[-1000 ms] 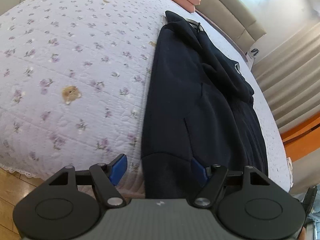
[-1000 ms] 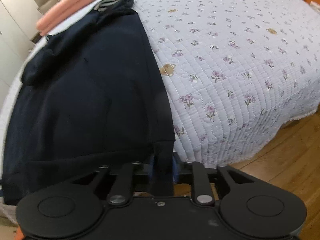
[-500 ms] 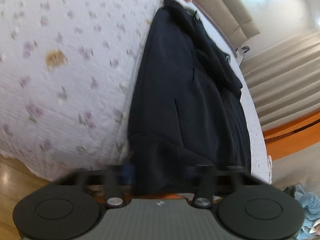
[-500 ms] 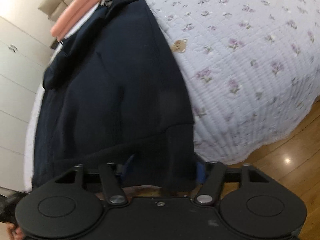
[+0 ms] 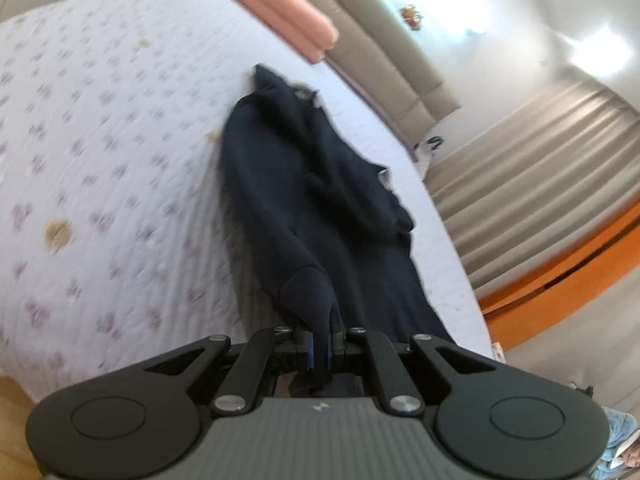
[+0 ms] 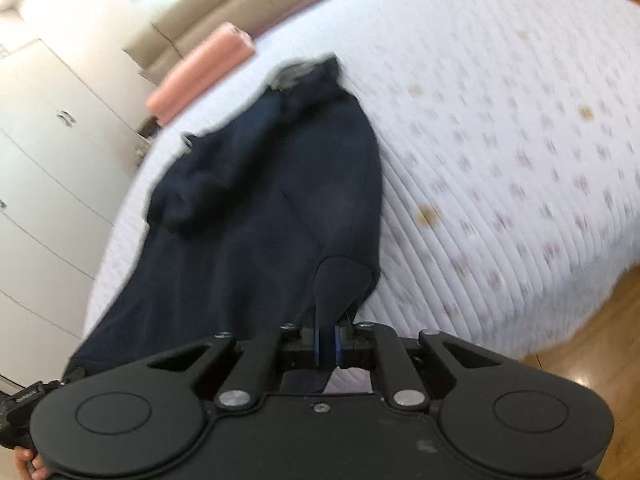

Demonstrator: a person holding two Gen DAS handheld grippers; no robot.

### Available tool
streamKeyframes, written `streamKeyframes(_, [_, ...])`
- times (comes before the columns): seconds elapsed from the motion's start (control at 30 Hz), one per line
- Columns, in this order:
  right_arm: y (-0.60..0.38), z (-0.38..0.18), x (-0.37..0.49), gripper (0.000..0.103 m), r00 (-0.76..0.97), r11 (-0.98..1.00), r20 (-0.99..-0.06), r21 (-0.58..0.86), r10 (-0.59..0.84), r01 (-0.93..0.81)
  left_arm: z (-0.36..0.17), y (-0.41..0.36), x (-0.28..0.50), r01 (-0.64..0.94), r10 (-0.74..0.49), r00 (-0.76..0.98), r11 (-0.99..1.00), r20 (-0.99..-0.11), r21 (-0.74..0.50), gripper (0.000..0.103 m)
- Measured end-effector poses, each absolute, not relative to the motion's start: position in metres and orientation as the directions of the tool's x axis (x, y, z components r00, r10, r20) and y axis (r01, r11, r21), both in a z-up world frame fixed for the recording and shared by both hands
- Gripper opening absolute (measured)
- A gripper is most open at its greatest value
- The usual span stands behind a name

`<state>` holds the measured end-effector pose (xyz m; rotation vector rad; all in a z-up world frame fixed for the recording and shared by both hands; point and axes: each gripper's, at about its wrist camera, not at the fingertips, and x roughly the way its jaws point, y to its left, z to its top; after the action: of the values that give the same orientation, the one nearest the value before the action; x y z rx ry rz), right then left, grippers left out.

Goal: Fold large clothes

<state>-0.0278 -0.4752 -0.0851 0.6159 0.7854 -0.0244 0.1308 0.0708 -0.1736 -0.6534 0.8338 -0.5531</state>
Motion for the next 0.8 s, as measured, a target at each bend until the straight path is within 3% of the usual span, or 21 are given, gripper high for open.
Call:
streamKeyframes(0.37, [-0.496,-0.062,0.053,0.01,0.785,0.826,-0.589,0.529,0.189,0.198,-0.139,0.059,0.192,0.252,-0.663,0.63,0.667,-0.405,-0.701,0.006])
streamKeyframes(0.57, [-0.54,-0.062,0.195,0.01,0.851,0.807,-0.5,0.563,0.159,0.18,-0.134,0.033,0.318,0.27,-0.626,0.708,0.667,-0.327,-0.694,0.006])
streamKeyframes(0.67, [-0.551,-0.067,0.267,0.012,0.86,0.802,-0.497,0.557,0.113,0.217,-0.133,0.014,0.396,0.24,-0.581,0.751,0.683,-0.314,-0.69,0.006])
streamKeyframes(0.73, [-0.555,-0.07,0.303,0.039,0.85,0.799,-0.522,0.538,0.066,0.268,-0.132,0.002,0.438,0.246,-0.578,0.755,0.686,-0.309,-0.684,0.014])
streamKeyframes(0.77, [-0.557,-0.071,0.316,0.07,0.832,0.8,-0.552,0.521,0.051,0.296,-0.13,-0.003,0.456,0.239,-0.571,0.754,0.699,-0.325,-0.674,0.018])
streamKeyframes(0.8, [-0.558,-0.07,0.321,0.078,0.831,0.803,-0.554,0.514,0.043,0.301,-0.129,-0.006,0.469,0.216,-0.552,0.757,0.717,-0.35,-0.663,0.033])
